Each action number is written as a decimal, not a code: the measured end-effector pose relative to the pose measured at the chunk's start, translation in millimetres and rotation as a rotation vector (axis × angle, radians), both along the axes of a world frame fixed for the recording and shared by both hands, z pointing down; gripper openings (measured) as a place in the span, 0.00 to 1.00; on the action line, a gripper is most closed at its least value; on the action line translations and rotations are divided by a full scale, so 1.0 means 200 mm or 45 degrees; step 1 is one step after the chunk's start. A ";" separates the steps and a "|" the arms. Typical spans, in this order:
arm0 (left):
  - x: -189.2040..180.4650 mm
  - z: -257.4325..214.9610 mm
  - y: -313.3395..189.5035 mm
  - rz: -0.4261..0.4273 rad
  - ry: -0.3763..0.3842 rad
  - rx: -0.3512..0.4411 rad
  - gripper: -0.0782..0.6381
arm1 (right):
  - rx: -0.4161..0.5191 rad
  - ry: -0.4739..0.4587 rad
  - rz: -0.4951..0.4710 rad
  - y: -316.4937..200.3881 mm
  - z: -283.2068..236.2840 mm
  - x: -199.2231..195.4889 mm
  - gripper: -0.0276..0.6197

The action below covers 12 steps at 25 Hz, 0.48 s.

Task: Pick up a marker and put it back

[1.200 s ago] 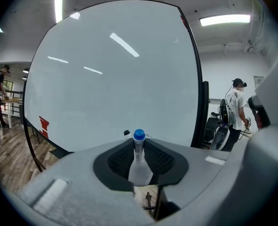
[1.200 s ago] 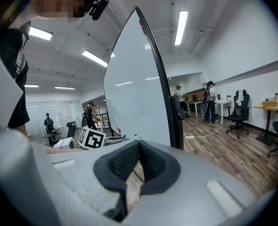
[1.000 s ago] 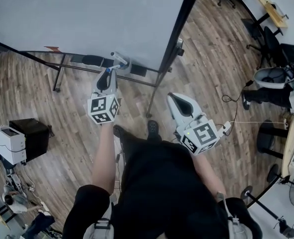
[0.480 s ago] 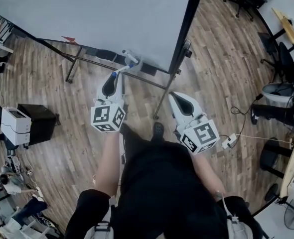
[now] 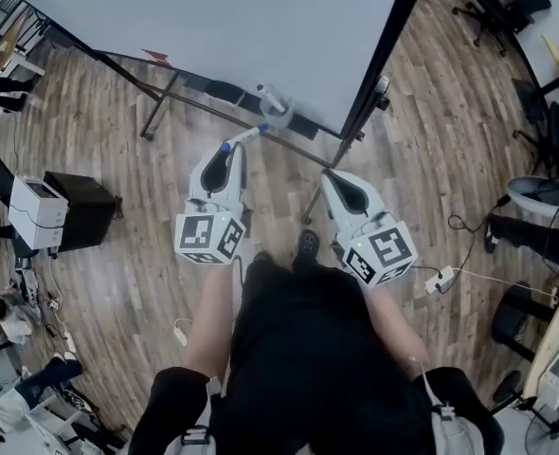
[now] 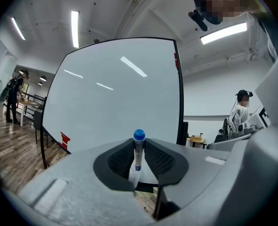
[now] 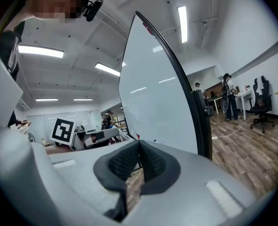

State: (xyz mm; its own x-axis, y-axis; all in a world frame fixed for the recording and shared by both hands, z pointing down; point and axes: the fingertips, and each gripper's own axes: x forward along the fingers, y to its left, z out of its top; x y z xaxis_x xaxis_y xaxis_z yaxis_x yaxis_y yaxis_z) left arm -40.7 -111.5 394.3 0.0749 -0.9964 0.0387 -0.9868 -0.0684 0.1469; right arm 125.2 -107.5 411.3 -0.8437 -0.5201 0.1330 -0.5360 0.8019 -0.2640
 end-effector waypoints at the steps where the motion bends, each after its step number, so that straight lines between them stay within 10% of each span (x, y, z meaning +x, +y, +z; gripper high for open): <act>1: -0.01 -0.01 0.02 -0.004 -0.001 0.000 0.21 | 0.000 -0.005 -0.005 0.00 0.00 -0.02 0.05; 12: -0.17 -0.09 0.32 0.000 0.017 0.009 0.21 | 0.015 0.006 -0.028 0.19 -0.07 -0.25 0.05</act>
